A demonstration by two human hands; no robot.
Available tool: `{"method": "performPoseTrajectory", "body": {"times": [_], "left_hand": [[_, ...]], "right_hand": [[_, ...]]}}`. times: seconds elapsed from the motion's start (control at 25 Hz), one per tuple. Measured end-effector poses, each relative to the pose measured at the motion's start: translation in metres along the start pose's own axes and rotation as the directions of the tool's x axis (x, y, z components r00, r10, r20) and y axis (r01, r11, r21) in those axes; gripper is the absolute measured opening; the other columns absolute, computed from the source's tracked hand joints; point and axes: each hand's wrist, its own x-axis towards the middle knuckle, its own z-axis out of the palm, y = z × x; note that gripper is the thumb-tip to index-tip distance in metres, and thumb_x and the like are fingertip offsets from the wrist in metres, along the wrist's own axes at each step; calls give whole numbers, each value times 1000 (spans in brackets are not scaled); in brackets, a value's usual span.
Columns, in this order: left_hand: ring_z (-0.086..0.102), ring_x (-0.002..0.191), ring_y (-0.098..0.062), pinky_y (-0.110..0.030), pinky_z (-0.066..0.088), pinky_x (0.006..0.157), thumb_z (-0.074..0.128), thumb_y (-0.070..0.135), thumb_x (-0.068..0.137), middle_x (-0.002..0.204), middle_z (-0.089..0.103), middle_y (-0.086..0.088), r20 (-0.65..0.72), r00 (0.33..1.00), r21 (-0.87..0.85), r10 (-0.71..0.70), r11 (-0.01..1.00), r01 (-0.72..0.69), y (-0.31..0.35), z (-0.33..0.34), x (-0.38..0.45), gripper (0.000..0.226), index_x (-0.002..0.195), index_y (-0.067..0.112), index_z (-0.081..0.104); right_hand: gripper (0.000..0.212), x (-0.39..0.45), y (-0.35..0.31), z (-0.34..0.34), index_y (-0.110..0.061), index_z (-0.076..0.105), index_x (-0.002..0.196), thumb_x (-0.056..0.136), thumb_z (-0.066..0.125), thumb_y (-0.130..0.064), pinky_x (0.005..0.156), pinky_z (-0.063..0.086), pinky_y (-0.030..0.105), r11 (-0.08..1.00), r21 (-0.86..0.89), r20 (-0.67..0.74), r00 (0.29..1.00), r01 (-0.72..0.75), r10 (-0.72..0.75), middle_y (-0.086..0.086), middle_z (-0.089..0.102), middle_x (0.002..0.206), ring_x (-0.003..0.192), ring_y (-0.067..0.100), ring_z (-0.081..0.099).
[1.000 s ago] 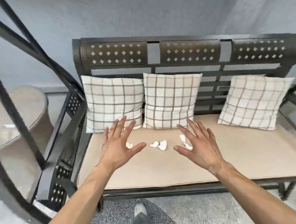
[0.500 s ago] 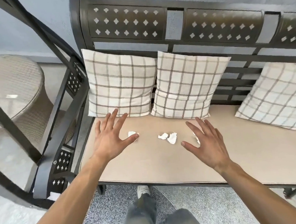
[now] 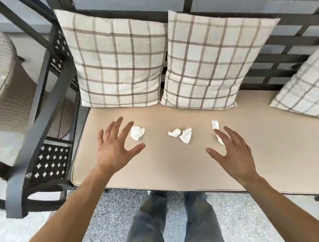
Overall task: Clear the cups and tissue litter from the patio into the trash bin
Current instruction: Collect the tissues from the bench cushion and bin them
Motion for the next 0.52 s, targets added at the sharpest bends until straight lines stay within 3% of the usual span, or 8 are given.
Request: {"method": "performPoseTrajectory", "body": {"times": [0.24,0.32,0.44,0.52], "left_hand": [[34,140,-29,-55,23,114,53,75,77,156,32,-2,68,996,39,60,997,-63,20,99,32,78,143,35,41],[34,139,-29,-52,28,111,65,63,79,157,30,-3,129,990,50,-50,998,44,8,130,43,76,144,33,40],[30,138,-32,-53,35,105,68,49,84,159,20,-5,286,923,122,-256,965,230,-18,164,53,77,149,35,29],[33,135,-34,-54,40,101,69,42,85,159,18,-5,324,900,124,-291,956,264,-29,176,64,77,149,36,26]], "right_hand": [[65,49,80,60,-33,42,139,81,64,-53,99,38,47,998,-35,59,997,-56,58,-1,38,148,133,25,36],[62,66,102,84,-32,43,139,83,65,-48,93,42,45,996,-43,104,992,-74,78,0,41,143,125,28,42],[55,86,123,116,-29,46,137,86,66,-33,86,47,42,994,-4,128,986,-110,110,0,47,134,117,27,46],[52,97,130,129,-28,48,136,87,65,-27,86,48,43,991,18,140,981,-136,132,0,47,132,116,27,45]]}}
